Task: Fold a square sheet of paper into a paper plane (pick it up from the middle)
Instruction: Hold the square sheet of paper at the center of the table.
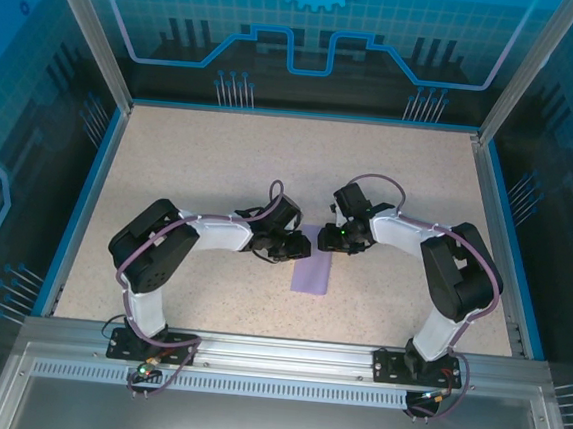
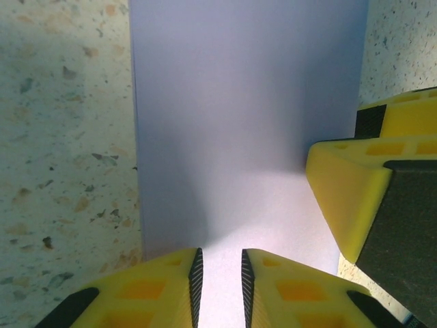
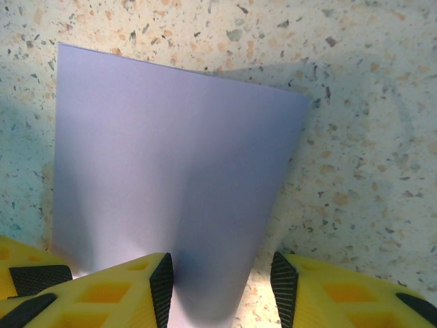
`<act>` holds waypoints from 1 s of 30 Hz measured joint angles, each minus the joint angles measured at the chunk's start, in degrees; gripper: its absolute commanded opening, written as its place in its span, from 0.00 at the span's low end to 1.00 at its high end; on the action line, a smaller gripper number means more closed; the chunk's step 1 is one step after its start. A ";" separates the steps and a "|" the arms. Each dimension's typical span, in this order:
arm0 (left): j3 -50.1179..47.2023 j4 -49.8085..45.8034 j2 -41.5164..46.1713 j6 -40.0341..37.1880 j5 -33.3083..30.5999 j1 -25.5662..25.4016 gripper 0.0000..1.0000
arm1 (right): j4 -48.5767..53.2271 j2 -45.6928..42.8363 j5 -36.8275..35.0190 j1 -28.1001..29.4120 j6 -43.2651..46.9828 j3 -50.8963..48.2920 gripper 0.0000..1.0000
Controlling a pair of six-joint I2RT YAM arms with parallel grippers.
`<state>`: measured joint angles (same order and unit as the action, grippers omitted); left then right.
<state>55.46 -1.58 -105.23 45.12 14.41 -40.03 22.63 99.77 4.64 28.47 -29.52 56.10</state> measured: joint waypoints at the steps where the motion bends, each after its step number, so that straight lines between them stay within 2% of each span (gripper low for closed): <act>1: 0.00 0.02 -0.11 0.00 0.00 0.00 0.24 | 0.00 0.00 0.00 0.00 -0.02 0.00 0.46; 10: 0.00 -0.04 -0.81 -0.28 -0.04 0.00 0.23 | 0.02 0.00 0.00 0.00 -0.02 0.00 0.46; 13: 0.37 -0.81 -1.07 -0.70 -0.42 -0.02 0.20 | 0.02 0.00 0.02 0.00 0.00 0.00 0.47; 21: 2.27 -2.64 -2.19 -2.19 -1.49 -0.61 0.20 | 0.22 -0.81 0.24 -0.02 -0.02 0.00 0.54; 26: 2.56 -2.95 -2.34 -2.23 -1.57 -0.63 0.20 | 1.38 -4.92 0.26 -0.52 -0.02 0.00 0.56; 28: 2.73 -3.06 -2.45 -2.45 -1.57 -0.66 0.20 | 1.97 -7.43 0.35 -1.05 -0.04 0.00 0.54; 30: 2.95 -3.28 -2.54 -2.95 -1.57 -0.66 0.20 | 2.21 -10.27 1.51 -1.53 -0.20 -0.11 0.46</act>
<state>58.41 -4.86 -107.77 42.17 12.84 -40.69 24.84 89.49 6.15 26.94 -29.71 55.99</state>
